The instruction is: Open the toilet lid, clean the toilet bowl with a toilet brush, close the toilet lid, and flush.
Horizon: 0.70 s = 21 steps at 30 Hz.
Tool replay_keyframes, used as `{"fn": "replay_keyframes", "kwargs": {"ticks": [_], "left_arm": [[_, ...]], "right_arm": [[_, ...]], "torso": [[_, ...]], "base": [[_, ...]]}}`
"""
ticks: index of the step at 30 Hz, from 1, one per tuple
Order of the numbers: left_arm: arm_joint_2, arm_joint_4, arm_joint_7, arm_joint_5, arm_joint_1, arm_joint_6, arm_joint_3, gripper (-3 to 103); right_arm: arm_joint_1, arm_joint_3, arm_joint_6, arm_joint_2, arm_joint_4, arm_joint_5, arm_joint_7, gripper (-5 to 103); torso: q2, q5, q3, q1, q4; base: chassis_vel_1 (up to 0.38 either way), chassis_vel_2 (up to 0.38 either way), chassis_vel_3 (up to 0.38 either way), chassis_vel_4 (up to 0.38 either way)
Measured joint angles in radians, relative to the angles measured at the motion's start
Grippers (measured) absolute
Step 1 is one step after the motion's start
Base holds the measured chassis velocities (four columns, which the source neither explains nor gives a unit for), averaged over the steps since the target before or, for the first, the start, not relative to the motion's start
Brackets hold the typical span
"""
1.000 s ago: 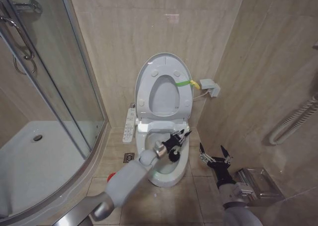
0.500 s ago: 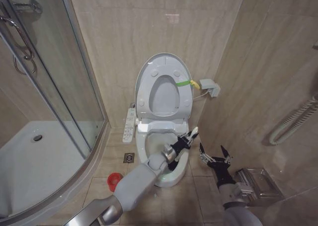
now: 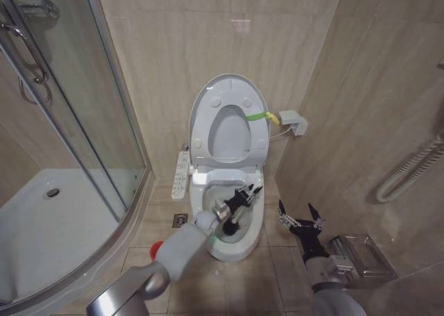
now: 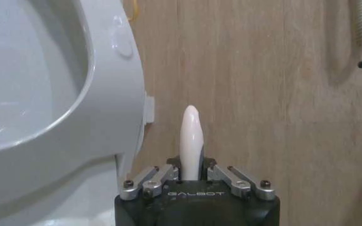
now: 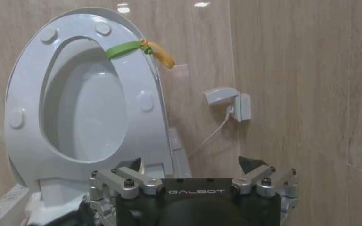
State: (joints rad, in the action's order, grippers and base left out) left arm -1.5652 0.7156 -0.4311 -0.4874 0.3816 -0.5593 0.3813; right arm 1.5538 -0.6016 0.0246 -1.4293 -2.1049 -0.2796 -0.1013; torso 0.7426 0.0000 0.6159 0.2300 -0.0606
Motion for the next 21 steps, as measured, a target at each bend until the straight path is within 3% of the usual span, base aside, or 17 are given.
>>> {"fn": "replay_keyframes", "kwargs": {"ticks": [12, 21], "left_arm": [[-0.026, 0.078, 0.002, -0.006, 0.023, 0.009, 0.007, 20], [-0.044, -0.09, -0.043, -0.009, -0.002, -0.028, -0.031, 20]], "right_arm": [[0.0, 0.0, 0.0, 0.0, 0.0, 0.0, 0.0, 100], [0.0, 0.0, 0.0, 0.0, 0.0, 0.0, 0.0, 100]], "torso": [[0.0, 0.0001, 0.0, 0.0, -0.0001], [0.0, -0.0001, 0.0, 0.0, 0.0]], "base": [[0.0, 0.0, 0.0, 0.0], [0.0, 0.0, 0.0, 0.0]]}}
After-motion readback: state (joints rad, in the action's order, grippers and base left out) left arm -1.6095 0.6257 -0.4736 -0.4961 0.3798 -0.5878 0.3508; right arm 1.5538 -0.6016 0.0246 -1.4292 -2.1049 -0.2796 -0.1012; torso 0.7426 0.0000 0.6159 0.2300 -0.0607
